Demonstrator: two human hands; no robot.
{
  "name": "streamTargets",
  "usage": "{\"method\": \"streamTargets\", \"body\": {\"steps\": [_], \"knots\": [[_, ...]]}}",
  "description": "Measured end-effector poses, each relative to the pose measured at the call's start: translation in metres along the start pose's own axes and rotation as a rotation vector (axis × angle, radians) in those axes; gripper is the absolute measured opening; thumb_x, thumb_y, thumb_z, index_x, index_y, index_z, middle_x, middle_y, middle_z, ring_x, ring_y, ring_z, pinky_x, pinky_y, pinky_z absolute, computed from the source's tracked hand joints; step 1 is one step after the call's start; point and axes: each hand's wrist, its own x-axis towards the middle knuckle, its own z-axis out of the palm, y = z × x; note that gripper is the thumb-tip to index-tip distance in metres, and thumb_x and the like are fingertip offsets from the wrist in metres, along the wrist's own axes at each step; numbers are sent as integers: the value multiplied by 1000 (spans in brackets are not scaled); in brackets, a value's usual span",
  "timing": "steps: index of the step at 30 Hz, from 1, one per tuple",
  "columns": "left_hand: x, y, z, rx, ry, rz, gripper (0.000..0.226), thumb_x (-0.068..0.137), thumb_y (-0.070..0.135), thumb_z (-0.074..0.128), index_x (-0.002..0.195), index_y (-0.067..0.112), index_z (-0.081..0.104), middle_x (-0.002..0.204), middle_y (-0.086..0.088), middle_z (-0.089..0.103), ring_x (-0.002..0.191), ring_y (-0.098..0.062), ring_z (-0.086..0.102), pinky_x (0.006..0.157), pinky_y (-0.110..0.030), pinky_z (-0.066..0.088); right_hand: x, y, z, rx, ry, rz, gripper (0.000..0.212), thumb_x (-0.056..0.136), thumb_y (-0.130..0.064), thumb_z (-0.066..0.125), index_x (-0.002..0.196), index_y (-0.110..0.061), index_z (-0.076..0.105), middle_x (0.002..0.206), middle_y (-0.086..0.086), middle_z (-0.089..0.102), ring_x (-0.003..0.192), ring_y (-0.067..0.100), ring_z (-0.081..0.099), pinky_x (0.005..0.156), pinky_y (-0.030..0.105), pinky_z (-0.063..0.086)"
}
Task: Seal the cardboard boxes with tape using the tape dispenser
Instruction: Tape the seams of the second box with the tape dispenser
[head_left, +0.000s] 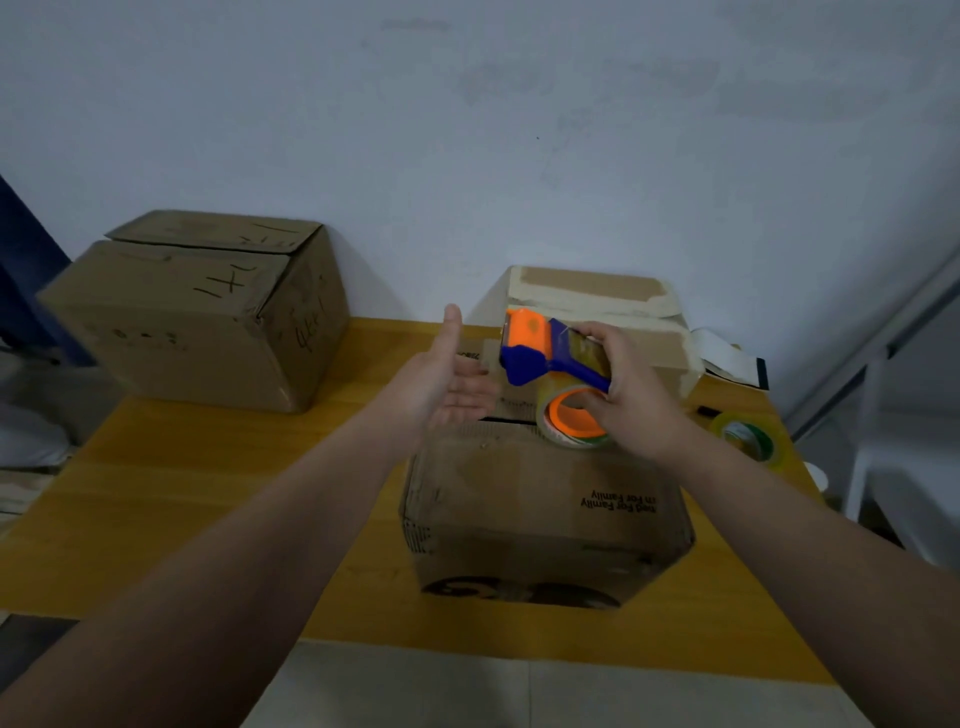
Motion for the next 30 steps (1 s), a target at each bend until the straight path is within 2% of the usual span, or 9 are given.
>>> {"method": "streamTargets", "body": {"steps": [4,7,9,13,16,19,22,25,30], "knots": [[3,7,3,-33,36,53,43,92,45,52,101,4,63,86,-10,71,71,-15,67,58,-23,53,0,-5,-2,-112,-37,-60,83,81,-8,69,141,-45,24,136,-2,38,120,17,43,95,34,43],[5,9,-1,86,69,151,23,93,23,57,97,2,65,69,-5,65,62,-12,59,52,-19,49,2,-8,-5,-185,-97,-84,83,81,-12,65,142,-48,21,126,0,40,104,17,50,83,32,45],[6,9,-5,201,114,210,18,94,19,56,90,4,66,64,-3,64,58,-9,57,52,-19,48,3,-11,-6,-208,-131,-106,79,79,-24,67,140,-48,22,122,-2,41,97,13,50,75,23,40],[4,12,-13,382,173,272,20,93,20,57,83,6,66,63,-3,63,56,-8,57,52,-18,48,4,-18,-5,-175,-174,-106,79,73,-64,63,141,-45,27,119,-7,42,104,7,44,81,11,32],[1,15,-21,421,177,280,19,92,19,57,82,4,65,62,-2,61,52,-5,56,47,-15,45,9,-30,-5,-181,-193,-108,85,67,-73,54,143,-43,30,112,-12,43,97,2,45,77,13,37],[-5,15,-55,290,253,217,17,91,16,59,86,1,65,69,-7,59,57,-11,54,47,-16,46,6,-28,-26,-298,-174,-122,87,66,-73,52,143,-37,35,107,-11,44,94,7,48,77,23,43],[-8,3,-85,242,318,140,18,92,15,58,84,0,63,67,-6,55,56,-13,49,43,-16,44,2,-22,-45,-419,-177,-59,81,72,-63,59,143,-31,38,110,-5,46,96,14,51,82,35,47],[-2,-13,-83,234,383,134,21,94,19,56,79,4,59,69,-7,50,59,-16,46,52,-25,41,9,-28,-38,-547,-257,-73,73,80,-55,62,144,-31,36,117,-2,47,100,17,52,83,37,49],[5,-33,-81,335,466,171,32,89,40,62,75,14,48,65,-3,39,57,-19,38,68,-39,42,19,-31,-28,-574,-278,-54,64,86,-52,56,144,-32,36,115,1,50,97,19,52,83,39,46]]}}
